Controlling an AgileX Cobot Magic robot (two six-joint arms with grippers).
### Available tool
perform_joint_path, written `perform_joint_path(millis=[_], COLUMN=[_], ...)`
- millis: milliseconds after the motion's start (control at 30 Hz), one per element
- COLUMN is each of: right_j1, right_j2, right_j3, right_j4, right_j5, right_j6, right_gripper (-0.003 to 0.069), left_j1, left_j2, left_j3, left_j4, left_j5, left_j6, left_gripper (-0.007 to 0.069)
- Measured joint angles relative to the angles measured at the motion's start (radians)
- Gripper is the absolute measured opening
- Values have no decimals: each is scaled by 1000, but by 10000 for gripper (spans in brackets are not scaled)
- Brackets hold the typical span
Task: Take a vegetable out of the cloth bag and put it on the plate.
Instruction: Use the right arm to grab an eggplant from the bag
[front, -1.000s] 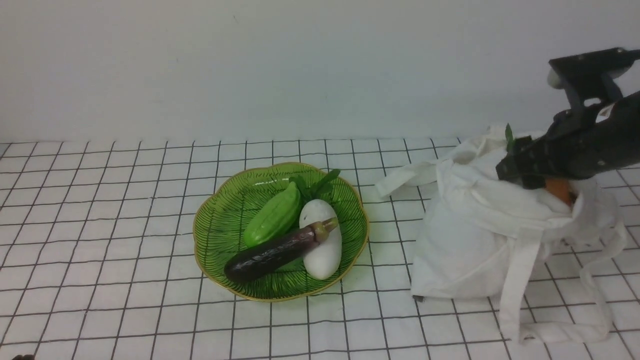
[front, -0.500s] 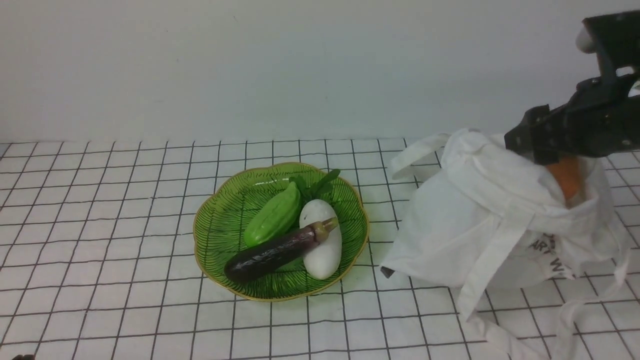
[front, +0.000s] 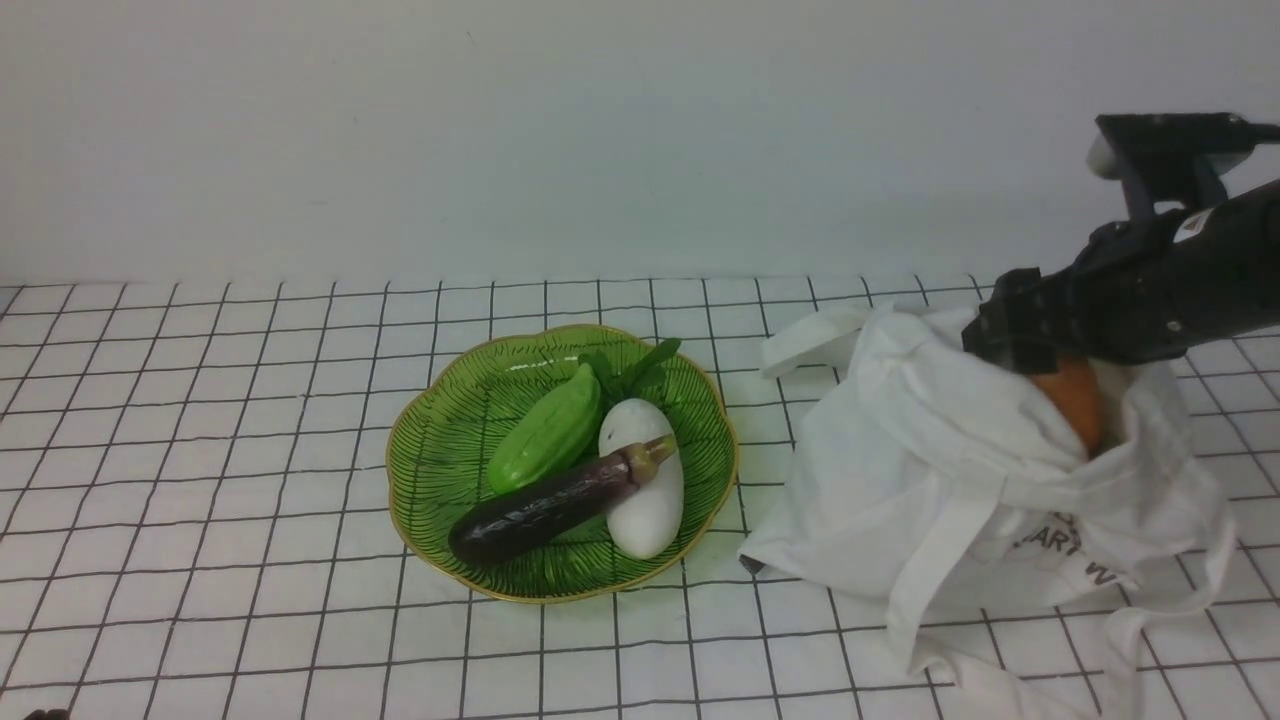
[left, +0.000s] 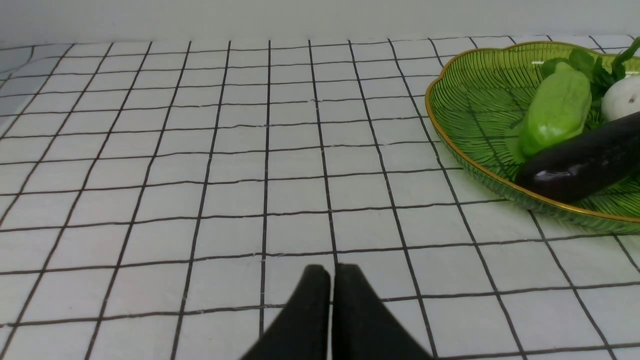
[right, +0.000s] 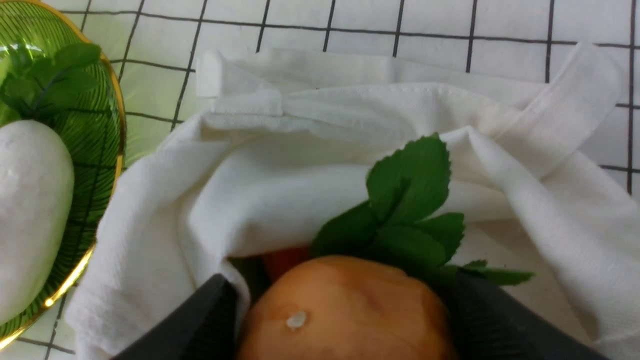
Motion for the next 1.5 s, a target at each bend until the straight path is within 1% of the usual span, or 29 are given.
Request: perform_joint_path(millis=[333, 633, 900, 967, 1000, 1033, 1067, 1100, 1133, 1167, 1200, 1233, 1267, 1367, 1500], right_j1=[0, 0, 0, 0, 0, 0, 0, 0, 0, 0, 0, 0, 0, 1, 1], right_j2=[0, 0, 20, 20, 20, 20, 20, 20, 20, 15, 11, 5, -3, -37, -92], right_j3=[0, 0, 0, 0, 0, 0, 0, 0, 0, 0, 0, 0, 0, 0, 0], right_j4=[17, 22, -20, -27, -28, -28, -30, -30, -30, -30, -30, -30, -30, -33, -50], right_j5=[22, 26, 69, 77, 81, 83, 95, 97, 106, 124, 132, 137, 140, 142, 142], right_j6=[23, 23, 24, 25, 26, 26, 26, 26, 26, 26, 26, 26, 26, 26, 25], right_gripper=[519, 555, 550, 517, 486, 479, 400, 388, 320, 158, 101, 62, 36, 0, -7], left_j1=[0, 0, 0, 0, 0, 0, 0, 0, 0, 0, 0, 0, 0, 0, 0], left_j2=[0, 0, 0, 0, 0, 0, 0, 0, 0, 0, 0, 0, 0, 0, 0], left_j3=[0, 0, 0, 0, 0, 0, 0, 0, 0, 0, 0, 0, 0, 0, 0], left_j4=[0, 0, 0, 0, 0, 0, 0, 0, 0, 0, 0, 0, 0, 0, 0], left_j5=[0, 0, 0, 0, 0, 0, 0, 0, 0, 0, 0, 0, 0, 0, 0], left_j6=[0, 0, 0, 0, 5, 5, 5, 5, 0, 5, 5, 5, 0, 5, 0], left_gripper=[-8, -8, -8, -8, -8, -8, -8, -8, -8, -8, -8, -8, -8, -8, -8])
